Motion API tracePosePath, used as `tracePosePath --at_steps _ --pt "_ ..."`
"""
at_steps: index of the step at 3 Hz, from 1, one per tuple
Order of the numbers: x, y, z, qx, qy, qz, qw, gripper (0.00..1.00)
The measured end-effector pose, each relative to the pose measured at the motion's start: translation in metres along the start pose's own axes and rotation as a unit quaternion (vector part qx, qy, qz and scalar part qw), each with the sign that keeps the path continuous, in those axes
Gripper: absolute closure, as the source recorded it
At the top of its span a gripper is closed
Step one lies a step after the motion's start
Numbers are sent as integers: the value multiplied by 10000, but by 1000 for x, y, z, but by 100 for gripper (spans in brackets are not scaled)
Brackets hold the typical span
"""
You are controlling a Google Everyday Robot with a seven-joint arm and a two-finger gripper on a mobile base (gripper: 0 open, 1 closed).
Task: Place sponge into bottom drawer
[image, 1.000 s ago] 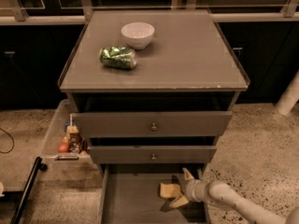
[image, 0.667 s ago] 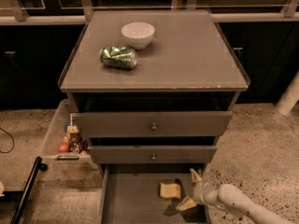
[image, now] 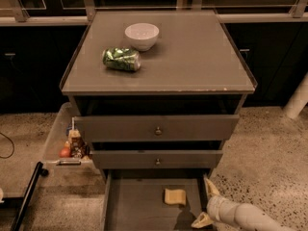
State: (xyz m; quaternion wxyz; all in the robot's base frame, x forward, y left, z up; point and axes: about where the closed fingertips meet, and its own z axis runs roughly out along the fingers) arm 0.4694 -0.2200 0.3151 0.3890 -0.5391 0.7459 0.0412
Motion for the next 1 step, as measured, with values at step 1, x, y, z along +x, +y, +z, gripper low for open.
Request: tracePosePath --at_steps 1 --pt "-4 9 1 -62 -23 -10 10000 0"
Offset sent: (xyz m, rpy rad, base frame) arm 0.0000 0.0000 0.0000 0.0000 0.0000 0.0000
